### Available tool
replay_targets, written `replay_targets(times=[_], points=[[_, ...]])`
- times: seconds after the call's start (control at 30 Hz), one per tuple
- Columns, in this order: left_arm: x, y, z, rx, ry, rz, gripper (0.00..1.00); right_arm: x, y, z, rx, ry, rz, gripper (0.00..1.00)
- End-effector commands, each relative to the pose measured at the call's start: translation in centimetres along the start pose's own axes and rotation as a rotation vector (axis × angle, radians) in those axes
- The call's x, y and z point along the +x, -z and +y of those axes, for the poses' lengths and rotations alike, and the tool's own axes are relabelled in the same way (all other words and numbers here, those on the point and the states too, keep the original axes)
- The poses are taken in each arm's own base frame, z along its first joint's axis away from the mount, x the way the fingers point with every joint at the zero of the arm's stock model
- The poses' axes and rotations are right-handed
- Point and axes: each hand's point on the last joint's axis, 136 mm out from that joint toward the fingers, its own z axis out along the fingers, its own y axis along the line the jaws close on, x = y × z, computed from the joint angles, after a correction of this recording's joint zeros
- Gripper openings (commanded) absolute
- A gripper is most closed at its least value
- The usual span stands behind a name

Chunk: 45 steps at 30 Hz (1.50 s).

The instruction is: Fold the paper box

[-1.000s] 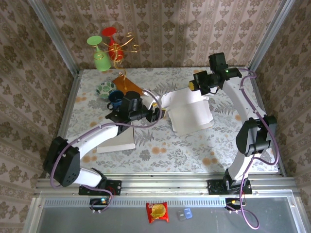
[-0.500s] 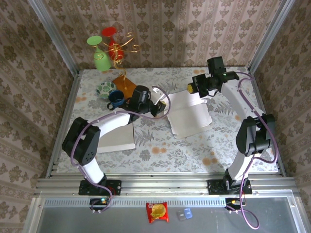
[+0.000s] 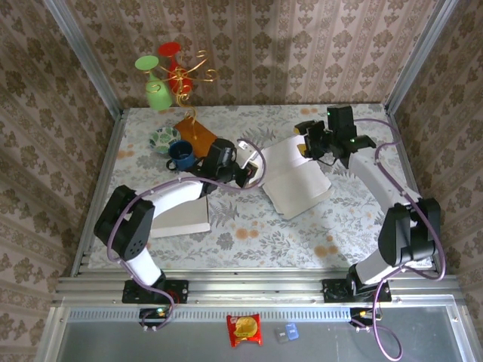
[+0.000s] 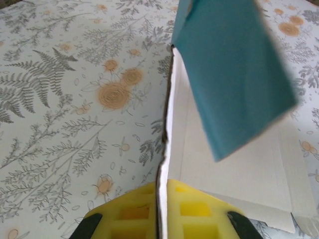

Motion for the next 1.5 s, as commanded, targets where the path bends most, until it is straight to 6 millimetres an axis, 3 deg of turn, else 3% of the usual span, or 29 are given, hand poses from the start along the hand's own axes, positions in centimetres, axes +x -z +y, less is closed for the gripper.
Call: replay_targets(times=[0.0, 0.23, 0.33, 0.47, 0.67, 0.9, 1.13, 1.47], points=[[-0.3, 1.3, -0.6, -0.008, 0.006, -0.002, 0.00, 0.6, -0.6, 1.3, -0.050, 0.023, -0.016, 0.54], [-0.1, 1.8, -0.8, -0.011, -0.002, 0.005, 0.00, 2.1, -2.5, 0.4, 0.019, 0.034, 0.046, 0.49], [-0.1, 1.9, -0.9, -0.011, -0.004, 0.006, 0.00, 2.0, -2.6, 0.2, 0.021, 0.033, 0.040, 0.41], [0.0, 2.0, -1.1, -0.010, -0.003, 0.007, 0.00, 1.8, -2.9, -0.5, 0.027, 0.020, 0.039, 0.23], [0.1, 2.1, -1.1, -0.013, -0.001, 0.008, 0.00, 1.7, -2.9, -1.0, 0.033, 0.016, 0.033, 0.14], [0.1, 2.3, -1.1, -0.016, -0.005, 0.008, 0.00, 1.8, -3.6, -1.7, 0.045, -0.001, 0.051, 0.18], [0.3, 2.3, -1.1, -0.015, -0.001, 0.008, 0.00, 1.6, -4.3, -2.2, 0.055, -0.010, 0.052, 0.11], [0.5, 2.3, -1.1, -0.013, 0.001, 0.008, 0.00, 1.7, -5.4, -3.1, 0.066, -0.024, 0.068, 0.18]])
